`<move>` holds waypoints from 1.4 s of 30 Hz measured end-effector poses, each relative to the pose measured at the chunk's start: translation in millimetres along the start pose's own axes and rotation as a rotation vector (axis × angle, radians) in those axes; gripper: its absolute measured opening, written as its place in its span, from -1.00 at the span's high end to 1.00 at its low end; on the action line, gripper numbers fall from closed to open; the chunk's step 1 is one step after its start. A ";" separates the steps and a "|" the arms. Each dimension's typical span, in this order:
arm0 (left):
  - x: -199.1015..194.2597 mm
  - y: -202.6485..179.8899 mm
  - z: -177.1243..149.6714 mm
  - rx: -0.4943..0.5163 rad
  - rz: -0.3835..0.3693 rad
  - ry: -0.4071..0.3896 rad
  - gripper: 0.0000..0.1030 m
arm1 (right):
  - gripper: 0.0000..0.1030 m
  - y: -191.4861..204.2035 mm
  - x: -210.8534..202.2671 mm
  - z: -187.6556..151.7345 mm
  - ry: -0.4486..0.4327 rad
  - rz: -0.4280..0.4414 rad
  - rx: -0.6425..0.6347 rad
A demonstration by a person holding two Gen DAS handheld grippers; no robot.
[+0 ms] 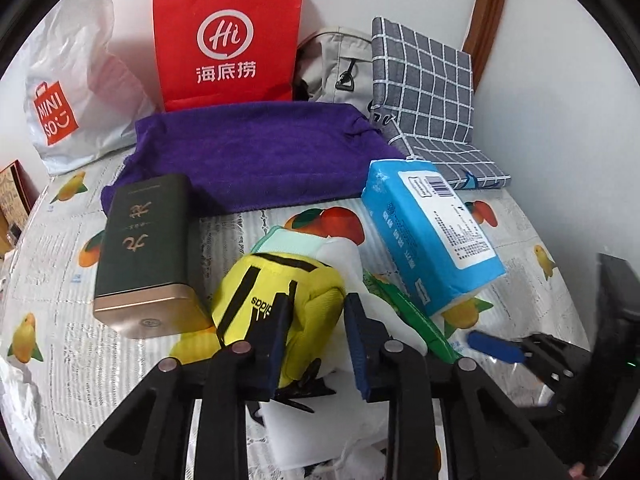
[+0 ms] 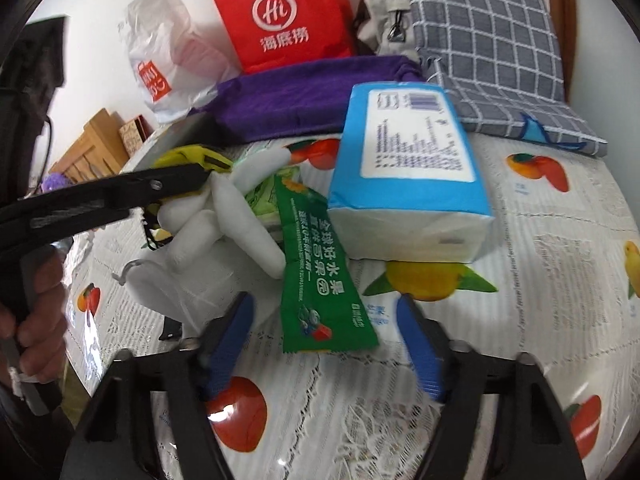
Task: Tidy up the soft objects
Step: 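Grasp the yellow adidas pouch with the left tool while the right tool grasps the green snack packet, then lift the yellow pouch with the left tool while the right tool lifts the green packet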
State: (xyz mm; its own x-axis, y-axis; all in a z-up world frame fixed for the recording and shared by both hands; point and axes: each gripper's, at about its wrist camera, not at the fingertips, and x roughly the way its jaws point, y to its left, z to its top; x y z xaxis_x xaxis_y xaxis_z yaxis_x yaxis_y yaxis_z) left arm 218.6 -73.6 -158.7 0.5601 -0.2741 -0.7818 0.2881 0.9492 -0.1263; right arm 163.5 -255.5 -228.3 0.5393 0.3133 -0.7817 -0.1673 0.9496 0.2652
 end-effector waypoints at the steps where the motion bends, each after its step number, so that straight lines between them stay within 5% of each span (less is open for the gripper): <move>1: -3.1 1.1 -0.2 -0.001 -0.001 -0.003 0.53 | 0.03 -0.8 4.4 0.9 0.014 -0.004 0.000; 6: -19.9 7.8 -3.5 -0.009 -0.012 -0.027 0.59 | 0.72 2.6 3.7 0.8 0.004 -0.012 -0.017; 9: -33.6 10.7 -6.6 -0.012 -0.015 -0.050 0.62 | 0.89 6.1 -8.1 0.2 -0.019 -0.015 -0.026; 15: -64.7 18.3 -20.8 -0.027 0.014 -0.087 0.63 | 0.92 1.8 -33.5 -10.6 -0.045 -0.012 0.010; 23: -88.8 39.4 -54.3 -0.074 0.121 -0.079 0.63 | 0.92 -9.6 -58.3 -35.8 -0.001 0.101 0.097; 28: -77.8 45.9 -74.2 -0.070 0.197 -0.036 0.63 | 0.60 -30.0 -49.5 -50.7 0.021 0.003 0.168; 33: -65.3 41.7 -86.1 -0.064 0.167 -0.011 0.60 | -0.42 -28.7 -56.1 -53.1 -0.024 -0.087 0.104; 38: -57.0 37.9 -91.5 -0.053 0.172 0.009 0.50 | -0.55 -21.3 -40.3 -47.4 -0.037 -0.045 0.102; 42: -59.6 50.6 -94.0 -0.081 0.164 0.014 -0.18 | -0.55 -8.2 -15.2 -47.8 -0.014 -0.110 0.082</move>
State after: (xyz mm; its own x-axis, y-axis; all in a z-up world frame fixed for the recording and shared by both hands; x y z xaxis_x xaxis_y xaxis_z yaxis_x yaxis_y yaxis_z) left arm 126.8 5.3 -175.9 0.5837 -0.1130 -0.8041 0.1297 0.9905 -0.0451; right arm 117.2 -267.5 -245.6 0.5623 0.2064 -0.8007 -0.0383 0.9738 0.2241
